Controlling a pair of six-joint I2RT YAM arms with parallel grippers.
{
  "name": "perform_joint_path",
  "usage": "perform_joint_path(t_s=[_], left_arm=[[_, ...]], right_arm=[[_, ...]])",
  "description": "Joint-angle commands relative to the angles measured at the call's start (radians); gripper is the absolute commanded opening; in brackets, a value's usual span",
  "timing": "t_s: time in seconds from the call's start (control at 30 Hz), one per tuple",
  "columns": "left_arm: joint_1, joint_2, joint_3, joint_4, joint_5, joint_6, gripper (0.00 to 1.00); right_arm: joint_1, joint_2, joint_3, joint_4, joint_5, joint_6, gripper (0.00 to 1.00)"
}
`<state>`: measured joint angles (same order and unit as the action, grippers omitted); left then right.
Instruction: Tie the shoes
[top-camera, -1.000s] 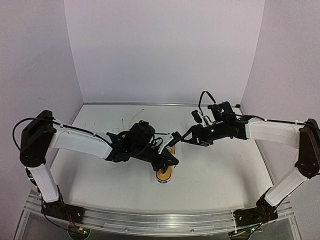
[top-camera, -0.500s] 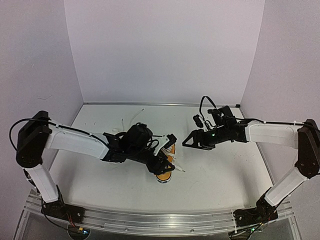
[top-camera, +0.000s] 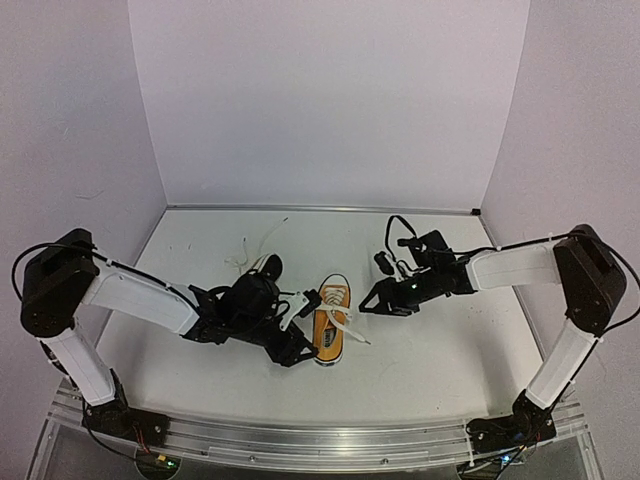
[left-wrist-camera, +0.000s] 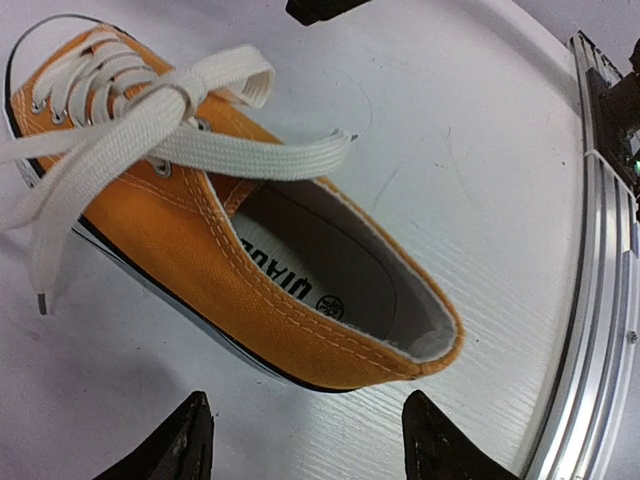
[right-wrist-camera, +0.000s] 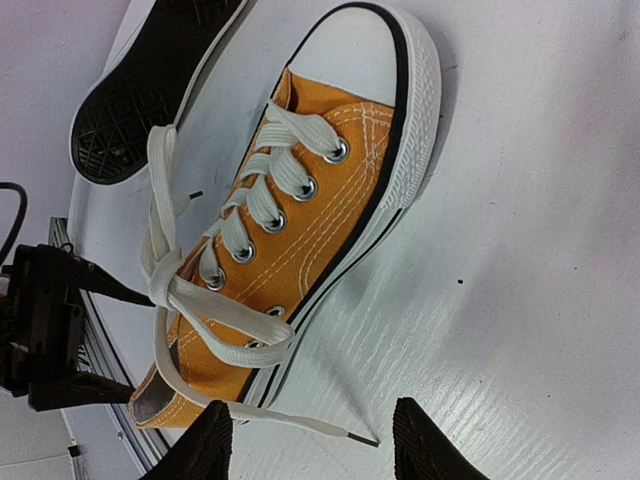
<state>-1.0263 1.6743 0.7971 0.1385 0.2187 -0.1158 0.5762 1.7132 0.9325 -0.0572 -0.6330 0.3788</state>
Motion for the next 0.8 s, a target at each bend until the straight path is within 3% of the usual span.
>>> perform_joint_path(t_s=[0.0, 0.33, 0.77], left_arm=[[0.004, 0.080, 0.017, 0.122, 0.040, 0.004, 0.62], [-0.008, 0.155, 0.067, 0.220, 0.133, 0.015, 0.56], [-0.008, 0.121, 0.036, 0.225, 0.115, 0.016, 0.57]], right_arm=[[-0.006, 0.014, -0.017, 0.088, -0.065, -0.045, 0.51], [-0.005, 0.031, -0.043, 0.129, -0.084, -0.060, 0.47], [-0.004, 0.139, -0.001, 0.226, -0.126, -0.031, 0.43]])
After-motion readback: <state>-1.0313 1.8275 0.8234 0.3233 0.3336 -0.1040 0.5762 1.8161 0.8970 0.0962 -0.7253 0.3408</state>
